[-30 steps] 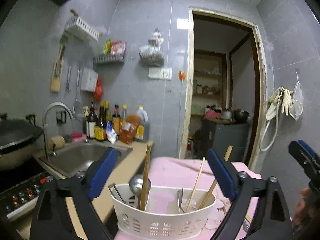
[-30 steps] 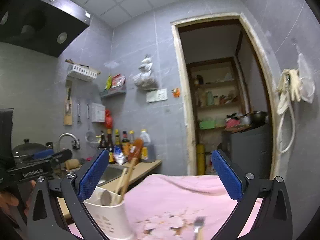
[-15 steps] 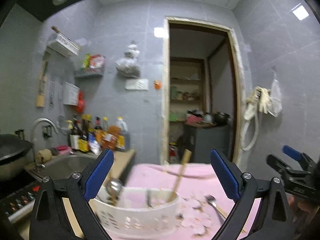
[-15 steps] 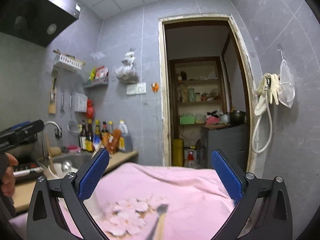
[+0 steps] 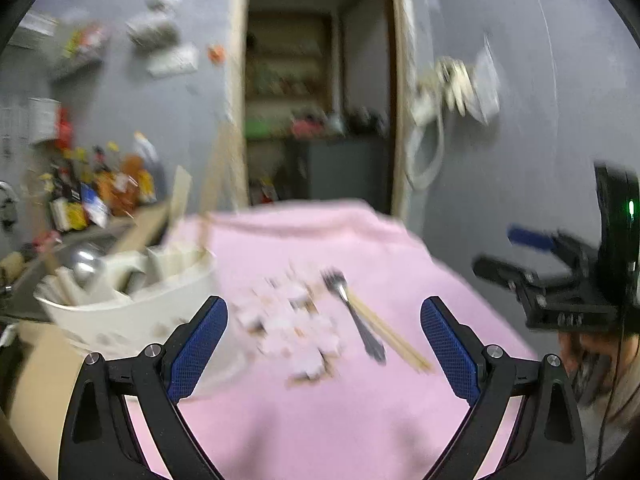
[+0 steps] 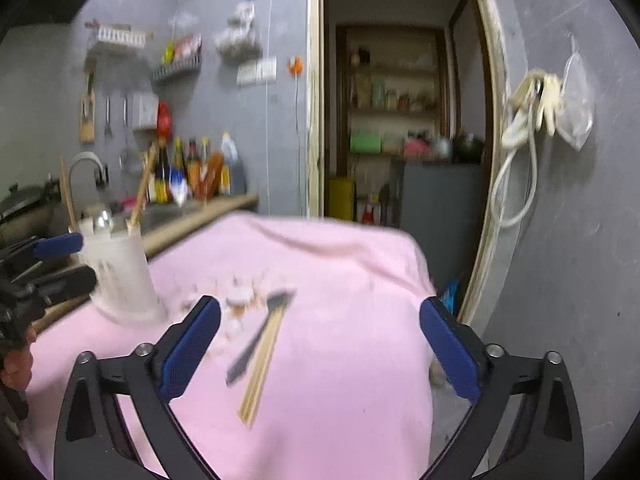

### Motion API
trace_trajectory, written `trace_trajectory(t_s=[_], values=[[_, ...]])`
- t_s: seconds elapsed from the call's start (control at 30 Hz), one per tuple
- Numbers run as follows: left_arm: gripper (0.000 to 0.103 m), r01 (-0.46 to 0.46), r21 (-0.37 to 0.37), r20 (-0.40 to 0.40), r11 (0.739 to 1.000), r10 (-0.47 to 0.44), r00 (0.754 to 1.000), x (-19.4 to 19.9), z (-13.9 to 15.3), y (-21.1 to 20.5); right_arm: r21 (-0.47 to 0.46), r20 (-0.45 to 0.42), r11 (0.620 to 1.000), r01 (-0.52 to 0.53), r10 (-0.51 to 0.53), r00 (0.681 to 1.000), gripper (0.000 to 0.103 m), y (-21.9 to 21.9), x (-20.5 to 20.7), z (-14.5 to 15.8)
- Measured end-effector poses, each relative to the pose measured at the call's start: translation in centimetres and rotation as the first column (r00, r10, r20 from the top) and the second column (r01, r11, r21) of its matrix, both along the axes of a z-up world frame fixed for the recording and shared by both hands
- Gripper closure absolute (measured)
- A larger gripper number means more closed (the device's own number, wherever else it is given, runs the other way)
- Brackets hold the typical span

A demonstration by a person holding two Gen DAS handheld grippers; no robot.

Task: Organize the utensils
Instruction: 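Move both open tools back toward the metal fork and chopsticks, then grasp the metal fork with the left tool while the right tool grasps a chopstick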

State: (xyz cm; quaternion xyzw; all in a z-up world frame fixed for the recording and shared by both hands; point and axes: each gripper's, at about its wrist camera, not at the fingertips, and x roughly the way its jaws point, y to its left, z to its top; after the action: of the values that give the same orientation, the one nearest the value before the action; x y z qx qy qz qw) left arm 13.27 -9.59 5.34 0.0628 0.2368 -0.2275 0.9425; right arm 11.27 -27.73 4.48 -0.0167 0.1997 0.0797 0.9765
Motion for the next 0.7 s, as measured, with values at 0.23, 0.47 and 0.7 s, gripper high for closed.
trace_trajectory(t_s=[0.23, 0.47, 0.7], values=[[0.015, 0.078, 0.094, -0.182, 0.992, -0.060, 0.981, 4.0, -3.5, -2.9, 0.056, -0.239, 0.997, -0.049, 0.061, 0.969, 0.051, -0.7, 2.6, -3.6], [0.041, 0.100, 0.001, -0.409, 0.995, -0.090, 0.908, 9.9, -6.2, -3.0, 0.094, -0.365, 0.989, -0.114, 0.140, 0.921, 0.065, 0.1, 3.9, -6.0], [0.058, 0.100, -0.032, -0.496, 0.995, -0.102, 0.862, 13.1, -7.4, -3.8, 0.055, -0.416, 0.983, -0.174, 0.181, 0.891, 0.067, 2.0, 4.2, -7.0]])
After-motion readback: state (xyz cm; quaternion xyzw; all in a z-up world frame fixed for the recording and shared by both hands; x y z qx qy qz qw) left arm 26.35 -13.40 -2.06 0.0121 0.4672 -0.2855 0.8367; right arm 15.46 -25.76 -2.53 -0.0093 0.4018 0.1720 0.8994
